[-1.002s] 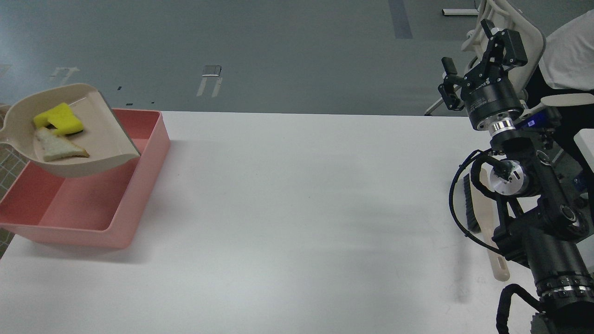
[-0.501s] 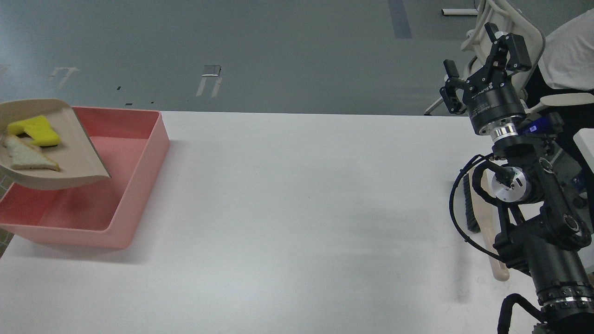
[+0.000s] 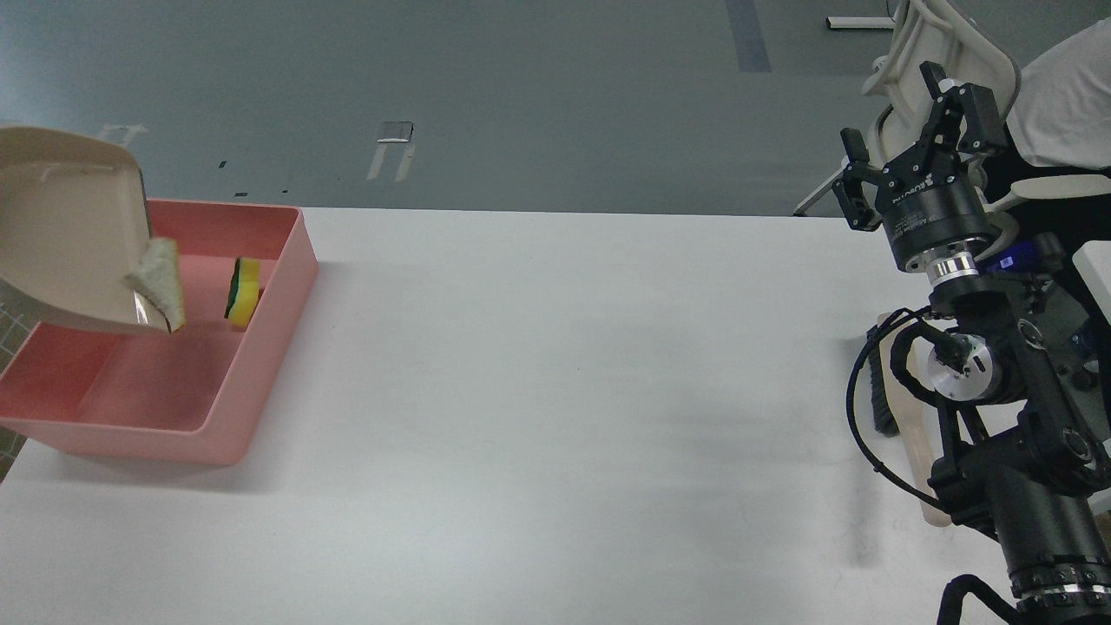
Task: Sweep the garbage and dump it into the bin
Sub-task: 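Tilt the dustpan over the pink bin to dump the debris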
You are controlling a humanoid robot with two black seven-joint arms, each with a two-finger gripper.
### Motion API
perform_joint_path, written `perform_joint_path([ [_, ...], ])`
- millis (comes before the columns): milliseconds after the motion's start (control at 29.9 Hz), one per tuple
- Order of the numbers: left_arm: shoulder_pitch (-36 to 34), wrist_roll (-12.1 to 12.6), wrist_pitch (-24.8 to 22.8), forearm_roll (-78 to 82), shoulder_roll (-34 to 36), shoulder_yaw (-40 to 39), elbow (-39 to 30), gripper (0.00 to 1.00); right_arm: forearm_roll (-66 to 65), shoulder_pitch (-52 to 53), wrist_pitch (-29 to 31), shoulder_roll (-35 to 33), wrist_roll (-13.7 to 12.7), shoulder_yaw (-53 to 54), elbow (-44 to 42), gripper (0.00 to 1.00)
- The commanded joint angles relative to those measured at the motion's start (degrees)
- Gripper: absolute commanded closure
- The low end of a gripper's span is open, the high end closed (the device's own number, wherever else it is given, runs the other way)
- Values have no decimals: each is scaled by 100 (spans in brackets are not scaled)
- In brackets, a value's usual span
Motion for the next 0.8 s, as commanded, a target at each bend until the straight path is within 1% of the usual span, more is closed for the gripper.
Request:
perform_joint_path([
  [0,11,1,-5,64,175,8,-158,88,-1,-32,1,0,-2,28,12,0],
  [234,-59,-8,-5,117,193,-62,-185,88,-1,-137,9,0,-2,28,47,0],
  [434,-218,-8,-14,-331,158,-150,-141,88,-1,-331,-8,-106,-2,37,460,0],
  [535,-525,1,-40,-998,149,-98,8,88,-1,-349,-35,-123,-2,45,618,0],
  [601,-823,36,-189,-1454,114,-62,175,88,-1,-340,-43,-132,-2,80,671,0],
  [635,-824,36,-190,-1456,114,-62,175,88,-1,-340,-43,-132,-2,81,671,0],
  [735,-1298,106,-506,-1860,-289,-36,219,88,-1,-270,-35,-228,-80,116,759,0],
  [769,-1525,167,-637,-1878,-473,-27,219,88,-1,-252,-35,-324,-124,116,768,0],
])
